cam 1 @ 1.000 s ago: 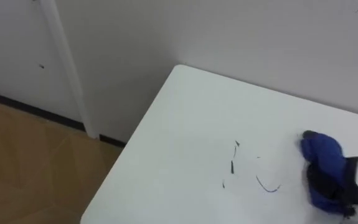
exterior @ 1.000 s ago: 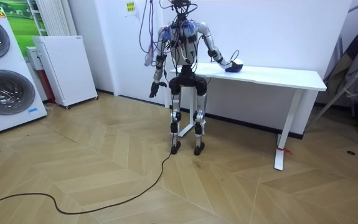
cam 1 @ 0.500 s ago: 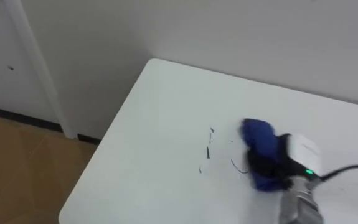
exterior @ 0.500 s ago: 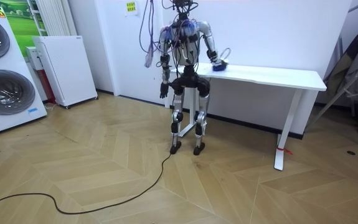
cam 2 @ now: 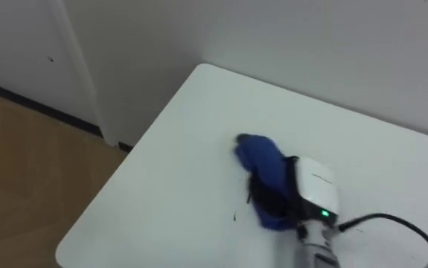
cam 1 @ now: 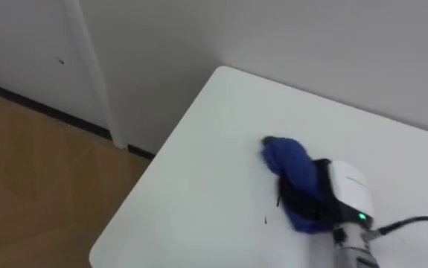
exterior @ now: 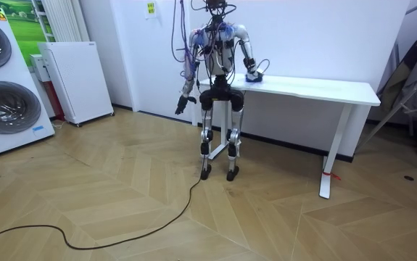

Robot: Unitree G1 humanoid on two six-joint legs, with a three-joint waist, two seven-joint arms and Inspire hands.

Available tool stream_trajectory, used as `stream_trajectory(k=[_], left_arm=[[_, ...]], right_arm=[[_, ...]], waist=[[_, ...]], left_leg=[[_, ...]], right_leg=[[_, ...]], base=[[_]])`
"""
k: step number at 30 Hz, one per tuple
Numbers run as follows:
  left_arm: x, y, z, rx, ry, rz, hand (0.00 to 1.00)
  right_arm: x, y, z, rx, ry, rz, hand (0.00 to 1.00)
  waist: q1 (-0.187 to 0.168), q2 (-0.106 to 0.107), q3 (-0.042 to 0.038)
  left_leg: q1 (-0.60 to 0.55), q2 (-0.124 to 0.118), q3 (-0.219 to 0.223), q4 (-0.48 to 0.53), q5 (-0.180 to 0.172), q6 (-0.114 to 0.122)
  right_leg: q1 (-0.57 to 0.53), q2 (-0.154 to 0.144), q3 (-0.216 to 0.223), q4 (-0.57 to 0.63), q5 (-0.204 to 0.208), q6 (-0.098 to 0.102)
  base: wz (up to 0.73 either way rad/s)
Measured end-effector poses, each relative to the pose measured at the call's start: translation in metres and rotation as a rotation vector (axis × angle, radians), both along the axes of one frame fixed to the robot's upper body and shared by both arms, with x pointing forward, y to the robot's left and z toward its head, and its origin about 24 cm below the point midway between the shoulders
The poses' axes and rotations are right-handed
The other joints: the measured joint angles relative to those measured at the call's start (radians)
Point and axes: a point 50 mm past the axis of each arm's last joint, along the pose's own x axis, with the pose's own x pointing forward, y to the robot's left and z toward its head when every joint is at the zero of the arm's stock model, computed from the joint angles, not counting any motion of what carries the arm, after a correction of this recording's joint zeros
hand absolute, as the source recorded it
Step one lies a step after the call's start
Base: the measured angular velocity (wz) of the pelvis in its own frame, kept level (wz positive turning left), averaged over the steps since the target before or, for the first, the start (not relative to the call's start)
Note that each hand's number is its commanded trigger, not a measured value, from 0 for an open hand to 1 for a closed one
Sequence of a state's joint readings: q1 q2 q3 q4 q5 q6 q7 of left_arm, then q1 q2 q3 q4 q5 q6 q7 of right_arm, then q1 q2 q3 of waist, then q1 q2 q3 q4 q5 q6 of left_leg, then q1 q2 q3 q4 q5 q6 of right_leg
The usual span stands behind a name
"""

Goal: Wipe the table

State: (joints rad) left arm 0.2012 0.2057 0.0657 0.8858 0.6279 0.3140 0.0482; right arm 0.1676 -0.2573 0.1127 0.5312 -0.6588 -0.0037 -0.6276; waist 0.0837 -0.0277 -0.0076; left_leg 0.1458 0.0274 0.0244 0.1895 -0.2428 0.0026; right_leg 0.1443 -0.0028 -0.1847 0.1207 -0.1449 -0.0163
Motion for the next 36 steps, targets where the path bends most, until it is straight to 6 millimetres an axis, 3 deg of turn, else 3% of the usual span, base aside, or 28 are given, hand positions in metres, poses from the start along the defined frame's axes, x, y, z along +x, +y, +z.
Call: stream_trajectory(k=[2,6,10,14,17,21,24,26,28,31,36], left_arm=[[0.002,-0.001,0.000,-0.006,-0.008,-0.007,0.00],[0.010,-0.013,-0.003,-0.047,-0.026,-0.026,0.00],[0.025,-0.036,-0.007,-0.104,-0.047,-0.081,0.00],[0.052,-0.053,-0.005,-0.175,-0.127,-0.052,0.00],[0.061,-0.060,-0.002,-0.216,-0.182,-0.020,0.00],[0.056,-0.055,-0.002,-0.201,-0.200,-0.017,0.00],[0.033,-0.031,-0.004,-0.106,-0.145,-0.030,0.00],[0.007,-0.009,-0.002,-0.019,-0.077,-0.001,0.00],[-0.011,-0.001,-0.002,0.007,-0.027,0.025,0.00],[-0.017,0.002,-0.001,0.009,-0.003,0.035,0.00],[-0.006,-0.009,-0.004,-0.037,-0.020,0.008,0.00]], right_arm=[[-0.004,-0.020,-0.002,-0.041,0.026,-0.067,1.00],[0.006,-0.015,-0.007,-0.010,0.046,-0.103,1.00],[0.030,0.012,-0.002,0.027,0.064,-0.045,1.00],[0.044,0.055,0.011,0.021,0.063,0.149,1.00],[0.047,0.065,0.014,0.026,0.056,0.189,1.00],[0.041,0.061,0.011,0.039,0.034,0.212,1.00],[0.030,0.043,0.004,0.021,-0.005,0.159,1.00],[0.010,0.009,-0.001,-0.026,0.002,0.020,1.00],[-0.008,-0.019,-0.003,-0.053,0.012,-0.100,1.00],[-0.024,-0.043,-0.007,-0.065,0.038,-0.219,1.00],[-0.015,-0.034,-0.011,-0.029,0.061,-0.231,1.00]], waist=[[0.001,-0.001,-0.0035],[0.006,0.002,-0.0043],[0.019,0.009,-0.0042],[0.033,0.008,-0.0029],[0.031,0.015,0.0010],[0.009,0.019,0.0072],[-0.005,0.011,0.0040],[-0.021,0.009,0.0016],[-0.026,0.010,-0.0005],[-0.029,0.007,-0.0017],[-0.021,0.007,-0.0040]], left_leg=[[0.003,-0.004,0.006,0.001,-0.001,0.002],[0.009,0.002,0.013,-0.003,-0.007,0.011],[0.014,0.012,0.036,-0.004,-0.003,0.003],[-0.006,0.017,0.031,-0.010,0.002,-0.003],[0.000,0.019,0.029,-0.015,0.005,-0.004],[0.004,0.017,0.030,-0.024,0.007,-0.002],[0.008,0.011,0.030,-0.024,0.007,-0.002],[0.026,0.001,0.031,-0.023,0.007,-0.002],[0.041,-0.009,0.032,-0.023,0.006,0.000],[0.044,-0.014,0.031,-0.023,-0.001,0.018],[0.054,-0.004,0.050,-0.026,-0.006,0.027]], right_leg=[[-0.003,-0.007,0.007,0.015,-0.008,0.013],[-0.004,0.003,0.025,0.026,-0.004,0.009],[-0.026,0.019,0.062,0.034,0.006,-0.004],[-0.055,0.036,0.085,0.036,0.016,-0.020],[-0.060,0.043,0.101,0.035,0.017,-0.023],[-0.058,0.041,0.102,0.029,0.016,-0.021],[-0.044,0.036,0.099,0.016,0.013,-0.017],[-0.018,0.021,0.075,0.009,0.005,-0.003],[-0.001,0.009,0.076,0.010,-0.006,0.007],[0.011,0.004,0.081,0.014,-0.012,0.014],[0.010,0.012,0.104,0.023,-0.007,0.013]], base=[[-0.07],[-0.14],[-0.30],[-0.27],[-0.05],[-0.06],[0.10],[0.32],[0.32],[0.20],[-0.13]])
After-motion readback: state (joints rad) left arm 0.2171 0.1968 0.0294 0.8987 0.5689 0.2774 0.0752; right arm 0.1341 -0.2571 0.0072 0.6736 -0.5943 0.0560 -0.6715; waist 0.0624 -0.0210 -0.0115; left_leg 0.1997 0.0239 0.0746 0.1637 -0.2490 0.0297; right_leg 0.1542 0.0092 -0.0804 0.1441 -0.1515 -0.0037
